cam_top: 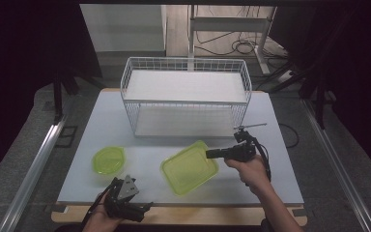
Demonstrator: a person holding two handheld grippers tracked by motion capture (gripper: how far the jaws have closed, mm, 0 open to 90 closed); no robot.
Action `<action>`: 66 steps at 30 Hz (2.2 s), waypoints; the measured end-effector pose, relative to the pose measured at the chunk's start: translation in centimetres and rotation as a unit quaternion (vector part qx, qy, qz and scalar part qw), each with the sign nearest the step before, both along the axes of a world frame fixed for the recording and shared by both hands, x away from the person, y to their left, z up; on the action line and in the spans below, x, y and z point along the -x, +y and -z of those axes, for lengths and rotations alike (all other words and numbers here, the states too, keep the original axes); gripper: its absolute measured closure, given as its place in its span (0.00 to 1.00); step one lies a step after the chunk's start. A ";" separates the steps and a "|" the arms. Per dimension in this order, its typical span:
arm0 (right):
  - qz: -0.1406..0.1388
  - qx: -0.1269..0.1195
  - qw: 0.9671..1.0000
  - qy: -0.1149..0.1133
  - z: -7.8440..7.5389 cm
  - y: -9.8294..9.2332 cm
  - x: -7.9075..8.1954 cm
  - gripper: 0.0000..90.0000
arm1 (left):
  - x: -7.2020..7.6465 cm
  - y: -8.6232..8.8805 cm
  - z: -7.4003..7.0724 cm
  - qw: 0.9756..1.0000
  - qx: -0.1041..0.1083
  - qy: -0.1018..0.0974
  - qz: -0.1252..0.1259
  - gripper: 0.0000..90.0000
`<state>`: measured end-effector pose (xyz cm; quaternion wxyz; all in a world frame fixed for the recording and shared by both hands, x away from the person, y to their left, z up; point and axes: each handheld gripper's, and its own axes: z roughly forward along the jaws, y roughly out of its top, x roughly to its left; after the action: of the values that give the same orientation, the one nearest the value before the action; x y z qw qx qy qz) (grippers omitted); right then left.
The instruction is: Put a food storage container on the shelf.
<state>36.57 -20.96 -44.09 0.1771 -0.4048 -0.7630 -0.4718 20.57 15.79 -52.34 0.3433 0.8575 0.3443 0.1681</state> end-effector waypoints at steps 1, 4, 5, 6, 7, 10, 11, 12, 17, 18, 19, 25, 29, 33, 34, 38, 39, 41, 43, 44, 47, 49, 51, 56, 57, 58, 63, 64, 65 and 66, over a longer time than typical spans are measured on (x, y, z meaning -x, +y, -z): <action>0.007 -0.009 1.000 -0.010 -1.0 -0.2 -0.1 0.90 | 0.0 0.0 0.0 1.000 0.001 -0.001 0.000 0.05; 0.015 -0.019 0.999 -0.022 -2.3 -0.3 -0.3 0.90 | 0.0 0.1 -0.1 1.000 0.003 -0.001 -0.001 0.05; 0.018 -0.022 0.999 -0.026 -2.7 -0.4 -0.4 0.90 | 0.0 0.1 -0.1 1.000 0.004 -0.001 0.000 0.05; 0.018 -0.022 0.999 -0.026 -2.7 -0.4 -0.4 0.90 | 0.0 0.1 -0.1 1.000 0.004 -0.001 0.000 0.05; 0.022 -0.025 0.999 -0.038 -3.6 -0.4 -0.5 0.90 | 0.0 0.1 -0.1 1.000 0.007 -0.001 -0.001 0.05; 0.029 -0.027 0.998 -0.048 -4.6 -0.5 -0.8 0.90 | 0.0 0.1 -0.1 1.000 0.006 0.000 -0.001 0.05; 0.032 -0.030 0.998 -0.052 -5.0 -0.6 -0.9 0.90 | 0.0 0.1 0.0 1.000 0.005 0.000 -0.001 0.05; 0.035 -0.033 0.997 -0.054 -5.3 -0.6 -1.0 0.90 | 0.0 0.1 0.0 1.000 0.005 0.000 0.000 0.05; 0.043 -0.042 0.996 -0.062 -6.5 -0.8 -1.5 0.90 | 0.0 0.0 0.0 1.000 0.006 0.000 0.000 0.04; 0.047 -0.044 0.996 -0.068 -7.2 -0.7 -1.8 0.90 | 0.0 0.1 0.0 1.000 0.009 0.000 -0.001 0.04; 0.048 -0.046 0.995 -0.069 -7.5 -0.7 -1.9 0.90 | -0.1 0.1 0.0 1.000 0.011 0.001 -0.001 0.04; 0.059 -0.053 0.993 -0.083 -9.3 -0.5 -2.8 0.90 | 0.0 0.0 0.1 1.000 0.009 0.002 0.000 0.04; 0.066 -0.052 0.992 -0.092 -10.4 0.0 -3.4 0.90 | -0.1 0.0 0.1 1.000 0.010 0.001 0.001 0.04; 0.074 -0.053 0.991 -0.100 -11.3 0.4 -3.9 0.90 | -0.1 0.1 0.1 1.000 0.008 0.000 0.000 0.04; 0.076 -0.053 0.990 -0.102 -11.6 0.5 -4.1 0.90 | -0.1 0.2 0.1 1.000 0.009 0.000 0.000 0.04; 0.084 -0.055 0.989 -0.107 -12.3 0.8 -4.7 0.90 | 0.0 0.1 0.2 1.000 0.010 0.000 -0.001 0.04; 0.091 -0.053 0.988 -0.112 -12.8 1.0 -5.1 0.90 | 0.0 0.1 0.2 1.000 0.011 0.000 0.000 0.04; 0.095 -0.052 0.988 -0.114 -13.1 1.1 -5.4 0.90 | 0.0 0.1 0.2 1.000 0.011 0.000 0.001 0.04; 0.098 -0.052 0.987 -0.114 -13.3 1.2 -5.6 0.90 | 0.0 0.1 0.1 1.000 0.011 -0.001 0.001 0.04; 0.104 -0.051 0.986 -0.117 -13.6 1.4 -6.0 0.90 | 0.0 0.1 0.1 1.000 0.011 0.000 0.000 0.04; 0.117 -0.051 0.985 -0.116 -13.9 1.6 -6.6 0.90 | 0.0 0.2 0.2 1.000 0.013 0.000 0.001 0.04; 0.129 -0.052 0.983 -0.116 -14.2 1.8 -7.1 0.90 | 0.0 0.2 0.2 1.000 0.014 0.001 0.002 0.04; 0.141 -0.051 0.982 -0.117 -14.5 2.1 -7.5 0.90 | 0.0 0.1 0.2 1.000 0.013 0.001 0.003 0.04; 0.170 -0.047 0.978 -0.115 -14.6 2.6 -8.6 0.90 | 0.0 0.1 0.2 1.000 0.012 0.001 0.005 0.04; 0.175 -0.047 0.977 -0.114 -14.5 2.7 -8.8 0.90 | 0.0 0.1 0.2 1.000 0.012 0.001 0.005 0.04; 0.181 -0.049 0.976 -0.112 -14.3 2.8 -9.0 0.90 | 0.0 0.1 0.2 1.000 0.012 0.002 0.005 0.04; 0.204 -0.047 0.972 -0.104 -13.3 3.4 -10.1 0.90 | 0.0 0.1 0.3 1.000 0.011 0.002 0.006 0.04; 0.209 -0.048 0.971 -0.103 -13.1 3.6 -10.3 0.90 | 0.0 0.1 0.3 1.000 0.011 0.002 0.008 0.04; 0.209 -0.048 0.971 -0.103 -13.1 3.6 -10.3 0.90 | 0.0 0.1 0.3 1.000 0.011 0.002 0.008 0.04; 0.213 -0.047 0.971 -0.102 -13.0 3.7 -10.4 0.90 | 0.0 0.1 0.3 1.000 0.010 0.003 0.008 0.04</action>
<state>46.99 -17.31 -31.11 0.0130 -0.4993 -0.6501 -0.5727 20.53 15.88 -52.63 0.3527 0.8571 0.3399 0.1593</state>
